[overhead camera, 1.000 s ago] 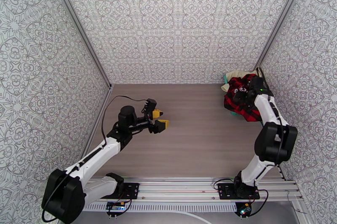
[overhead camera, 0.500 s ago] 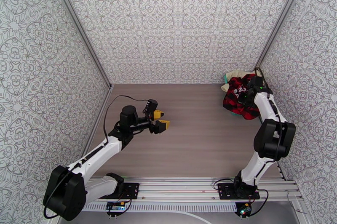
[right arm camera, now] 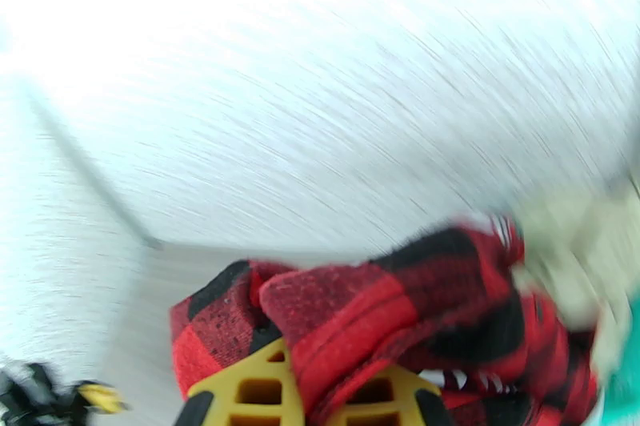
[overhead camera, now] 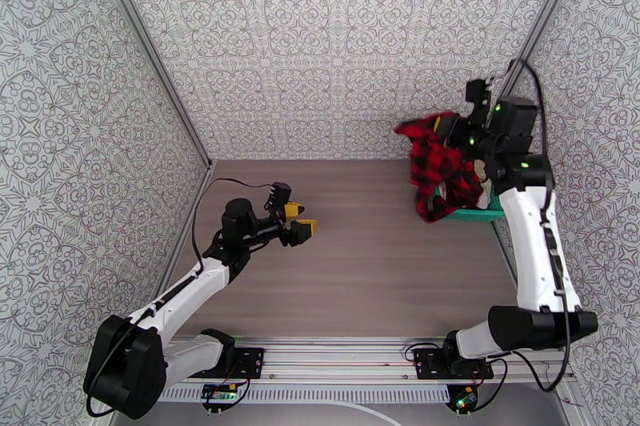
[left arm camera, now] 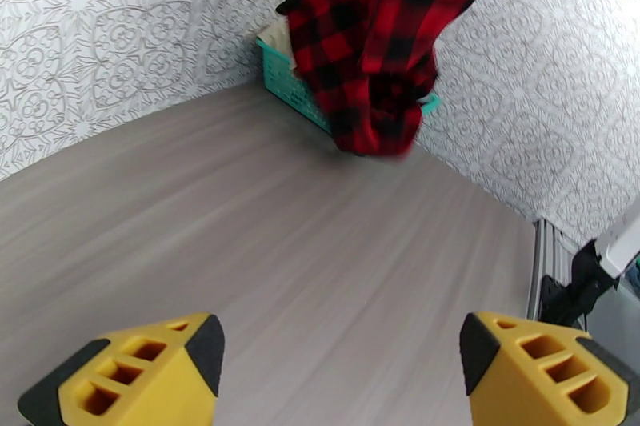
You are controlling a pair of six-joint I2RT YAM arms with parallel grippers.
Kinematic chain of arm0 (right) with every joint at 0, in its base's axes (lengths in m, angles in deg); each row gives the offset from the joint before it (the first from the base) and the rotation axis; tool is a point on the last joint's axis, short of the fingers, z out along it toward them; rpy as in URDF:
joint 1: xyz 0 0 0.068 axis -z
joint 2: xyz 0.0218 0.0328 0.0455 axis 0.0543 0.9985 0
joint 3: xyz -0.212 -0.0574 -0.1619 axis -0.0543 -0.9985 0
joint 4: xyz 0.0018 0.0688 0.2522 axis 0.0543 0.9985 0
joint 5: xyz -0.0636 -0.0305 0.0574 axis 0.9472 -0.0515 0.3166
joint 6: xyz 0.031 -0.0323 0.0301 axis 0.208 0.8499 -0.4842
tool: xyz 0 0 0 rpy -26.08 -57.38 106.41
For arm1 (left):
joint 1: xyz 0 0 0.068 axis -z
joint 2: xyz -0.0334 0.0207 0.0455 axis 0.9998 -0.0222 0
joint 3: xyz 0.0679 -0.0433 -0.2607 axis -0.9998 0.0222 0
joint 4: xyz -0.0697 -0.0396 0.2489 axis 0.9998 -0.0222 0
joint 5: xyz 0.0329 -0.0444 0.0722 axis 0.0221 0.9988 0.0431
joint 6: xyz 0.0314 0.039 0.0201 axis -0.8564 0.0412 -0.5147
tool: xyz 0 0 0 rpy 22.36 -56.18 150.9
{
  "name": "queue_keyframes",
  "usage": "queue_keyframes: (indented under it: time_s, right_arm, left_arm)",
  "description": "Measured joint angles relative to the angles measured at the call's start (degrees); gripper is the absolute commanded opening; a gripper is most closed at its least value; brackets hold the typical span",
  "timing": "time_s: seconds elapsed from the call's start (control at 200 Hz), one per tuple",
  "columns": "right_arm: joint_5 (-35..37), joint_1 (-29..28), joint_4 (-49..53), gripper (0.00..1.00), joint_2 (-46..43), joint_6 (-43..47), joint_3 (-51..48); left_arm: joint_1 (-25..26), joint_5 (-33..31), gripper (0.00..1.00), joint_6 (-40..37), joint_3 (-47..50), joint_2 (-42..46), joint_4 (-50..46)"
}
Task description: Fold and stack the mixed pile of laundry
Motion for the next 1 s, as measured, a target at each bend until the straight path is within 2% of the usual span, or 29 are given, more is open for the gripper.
queue_keyframes:
  time_s: [0.17, 0.28, 0.525, 0.615, 0.675, 0.73, 0.785, 0.85, 1.0]
  right_arm:
    - [-7.96, -12.52, -1.6, 0.0, 2.78, -0.57, 9.66]
    - [-10.51, -19.52, -2.47, 0.0, 6.08, -0.74, 10.45]
    - [-8.31, -25.38, -2.01, 0.0, 20.85, -2.25, 4.79]
    - [-7.21, -27.12, -0.61, 0.37, 29.16, -2.8, 3.37]
    - [-6.54, -27.91, 0.35, 0.54, 33.73, -2.56, 2.67]
    - [-5.57, -28.39, 1.11, 0.65, 35.91, -2.69, 0.96]
    - [-4.46, -28.52, 1.99, 0.72, 35.91, -2.47, -2.47]
    - [-3.34, -28.2, 1.77, 0.74, 34.1, -2.08, -6.56]
    - [-0.59, -23.52, 0.24, 0.78, 21.7, -3.61, -20.61]
  left_arm:
    - [-1.46, -1.07, 0.83, 0.61, 0.87, 2.38, 0.11]
    - [-2.73, -1.55, 0.83, 1.03, 1.64, 5.27, -0.15]
    - [-4.66, -3.13, 0.84, 0.7, 2.32, 13.42, -5.2]
    - [-5.31, -4.04, 0.85, 0.35, 3.1, 15.52, -6.91]
    - [-5.6, -4.55, 0.85, 0.13, 3.67, 16.11, -8.37]
    - [-5.64, -5.22, 0.85, -0.02, 4.0, 15.98, -9.84]
    - [-5.62, -5.9, 0.85, -0.13, 4.22, 15.56, -11.52]
    - [-5.53, -6.69, 0.84, -0.17, 4.28, 14.91, -12.94]
    - [-2.01, -10.78, 0.84, -0.74, 4.31, 10.88, -14.78]
